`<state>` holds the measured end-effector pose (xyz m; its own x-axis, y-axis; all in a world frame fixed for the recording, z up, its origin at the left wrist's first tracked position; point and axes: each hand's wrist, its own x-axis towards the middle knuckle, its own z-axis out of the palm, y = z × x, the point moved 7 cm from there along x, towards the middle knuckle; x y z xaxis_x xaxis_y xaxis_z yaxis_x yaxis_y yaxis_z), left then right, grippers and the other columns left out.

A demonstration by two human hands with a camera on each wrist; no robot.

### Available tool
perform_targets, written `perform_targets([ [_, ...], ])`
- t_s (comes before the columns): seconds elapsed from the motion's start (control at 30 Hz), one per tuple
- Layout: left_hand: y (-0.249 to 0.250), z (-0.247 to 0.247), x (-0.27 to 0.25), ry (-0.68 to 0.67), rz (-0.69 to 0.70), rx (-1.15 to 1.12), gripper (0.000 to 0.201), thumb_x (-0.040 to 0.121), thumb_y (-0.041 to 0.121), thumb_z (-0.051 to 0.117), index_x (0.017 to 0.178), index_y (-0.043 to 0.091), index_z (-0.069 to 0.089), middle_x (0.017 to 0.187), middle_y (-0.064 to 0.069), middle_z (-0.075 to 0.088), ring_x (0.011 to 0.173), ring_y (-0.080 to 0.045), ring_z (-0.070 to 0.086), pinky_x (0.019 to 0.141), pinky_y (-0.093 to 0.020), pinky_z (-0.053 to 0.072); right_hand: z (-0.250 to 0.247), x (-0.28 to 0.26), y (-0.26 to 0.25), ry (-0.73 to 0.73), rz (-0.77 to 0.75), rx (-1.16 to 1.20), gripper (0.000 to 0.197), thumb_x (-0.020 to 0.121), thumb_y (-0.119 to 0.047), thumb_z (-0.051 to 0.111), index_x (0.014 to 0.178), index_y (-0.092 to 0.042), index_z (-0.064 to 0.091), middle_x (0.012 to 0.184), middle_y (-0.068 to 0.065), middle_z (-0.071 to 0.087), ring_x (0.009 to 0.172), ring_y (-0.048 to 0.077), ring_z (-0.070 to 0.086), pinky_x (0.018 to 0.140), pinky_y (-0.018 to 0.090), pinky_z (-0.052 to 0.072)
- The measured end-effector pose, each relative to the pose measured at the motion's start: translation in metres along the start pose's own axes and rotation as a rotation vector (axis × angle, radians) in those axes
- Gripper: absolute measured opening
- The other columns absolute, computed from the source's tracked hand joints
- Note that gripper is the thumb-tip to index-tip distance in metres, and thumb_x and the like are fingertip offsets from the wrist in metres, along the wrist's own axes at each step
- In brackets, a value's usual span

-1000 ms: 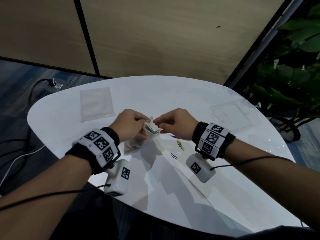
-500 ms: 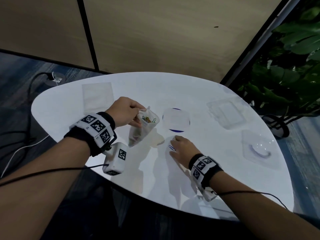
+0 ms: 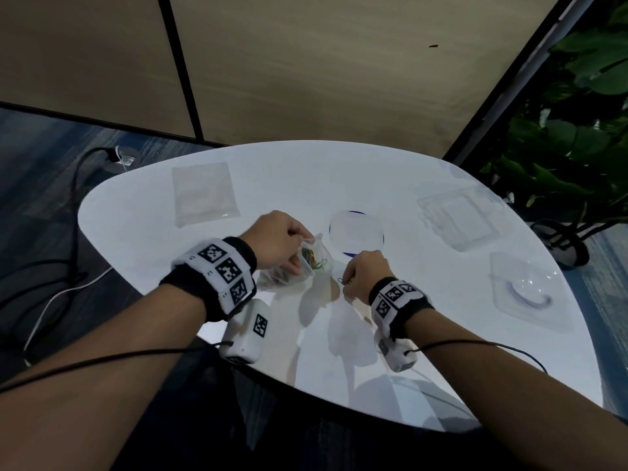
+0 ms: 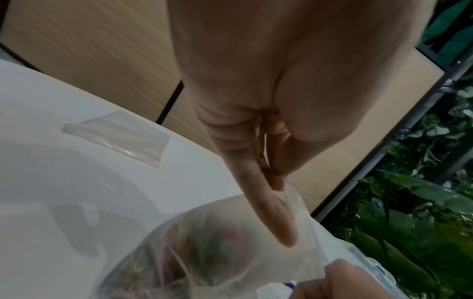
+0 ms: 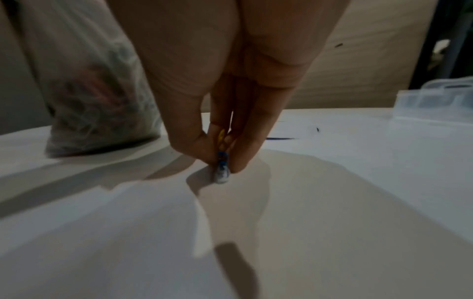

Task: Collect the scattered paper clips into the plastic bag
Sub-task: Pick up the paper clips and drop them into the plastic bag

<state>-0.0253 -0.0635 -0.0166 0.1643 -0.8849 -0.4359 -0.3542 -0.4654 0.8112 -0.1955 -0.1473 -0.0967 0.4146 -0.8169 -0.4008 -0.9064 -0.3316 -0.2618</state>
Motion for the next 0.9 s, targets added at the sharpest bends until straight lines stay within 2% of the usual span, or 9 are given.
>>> perform_targets([
  [0.1,0.001,0.012,0.002,-0.029,-0.011,0.035,0.027,0.104,0.012,0.044,0.115,0.011,0.069,0.071,-0.012,0.070,0.051,-0.016,0.070,0.051,-0.022,0.058,-0.003,0.003,0.011,0.023,0.070,0.160,0.012,0.055,-0.008,0.074,0.063,-0.017,0.077,0.058,-0.010,0.066,0.056,0.006,0.059,0.048,0.016,0.046],
  [0.2,0.003,0.015,0.004,-0.039,-0.021,0.038,0.029,0.104,0.010,0.042,0.116,0.010,0.069,0.071,-0.013,0.068,0.052,-0.018,0.070,0.040,-0.017,0.050,-0.003,0.006,0.020,0.047,0.094,0.274,0.008,0.052,-0.011,0.075,0.057,-0.017,0.074,0.056,-0.011,0.066,0.056,0.006,0.061,0.054,0.020,0.056],
  [0.27,0.004,0.016,0.005,-0.041,-0.025,0.034,0.029,0.104,0.010,0.042,0.116,0.010,0.068,0.071,-0.013,0.068,0.053,-0.019,0.070,0.039,-0.016,0.048,-0.006,0.007,0.024,0.039,0.082,0.321,0.007,0.055,-0.012,0.077,0.059,-0.017,0.075,0.060,-0.010,0.068,0.059,0.003,0.061,0.056,0.017,0.054],
  [0.37,0.002,0.016,0.007,-0.039,-0.033,0.033,0.028,0.104,0.010,0.043,0.115,0.010,0.068,0.072,-0.013,0.069,0.051,-0.016,0.070,0.039,-0.017,0.048,-0.014,0.008,0.032,0.023,0.120,0.487,0.006,0.062,-0.012,0.080,0.064,-0.016,0.076,0.064,-0.003,0.072,0.061,0.005,0.064,0.057,0.013,0.053],
  [0.47,-0.001,0.014,0.013,-0.036,-0.042,0.023,0.028,0.103,0.010,0.044,0.114,0.009,0.070,0.083,-0.019,0.074,0.054,-0.018,0.072,0.048,-0.022,0.056,-0.034,0.004,0.026,0.027,0.126,0.849,0.012,0.065,0.000,0.079,0.062,-0.010,0.074,0.067,0.008,0.072,0.064,0.021,0.068,0.071,0.031,0.060],
  [0.6,-0.002,0.011,0.019,0.007,-0.050,0.006,0.028,0.103,0.010,0.045,0.113,0.009,0.071,0.076,-0.016,0.074,0.054,-0.018,0.072,0.059,-0.027,0.061,-0.073,-0.012,-0.008,0.020,-0.003,1.142,0.015,0.074,0.012,0.071,0.068,-0.002,0.068,0.066,0.012,0.064,0.059,0.021,0.061,0.065,0.026,0.059],
  [0.73,0.001,0.014,0.019,0.009,-0.032,0.029,0.030,0.103,0.011,0.043,0.113,0.011,0.071,0.080,-0.016,0.075,0.050,-0.014,0.071,0.055,-0.019,0.058,-0.081,-0.029,-0.038,-0.026,-0.149,0.923,0.016,0.069,0.009,0.073,0.069,-0.008,0.072,0.062,0.010,0.067,0.056,0.016,0.062,0.061,0.025,0.055],
  [0.83,0.002,0.014,0.018,-0.004,-0.024,0.035,0.030,0.104,0.011,0.043,0.116,0.010,0.070,0.087,-0.019,0.077,0.056,-0.017,0.074,0.063,-0.026,0.062,-0.075,-0.032,-0.049,0.062,-0.232,0.600,0.014,0.065,-0.004,0.077,0.071,-0.016,0.076,0.071,0.009,0.073,0.059,0.010,0.060,0.063,0.021,0.052],
  [0.9,0.004,0.014,0.017,-0.010,-0.023,0.035,0.029,0.103,0.011,0.043,0.116,0.010,0.070,0.086,-0.019,0.077,0.058,-0.018,0.074,0.063,-0.027,0.062,-0.070,-0.035,-0.055,0.072,-0.295,0.544,0.011,0.069,-0.009,0.077,0.076,-0.017,0.078,0.074,0.002,0.075,0.064,0.007,0.066,0.065,0.015,0.053],
])
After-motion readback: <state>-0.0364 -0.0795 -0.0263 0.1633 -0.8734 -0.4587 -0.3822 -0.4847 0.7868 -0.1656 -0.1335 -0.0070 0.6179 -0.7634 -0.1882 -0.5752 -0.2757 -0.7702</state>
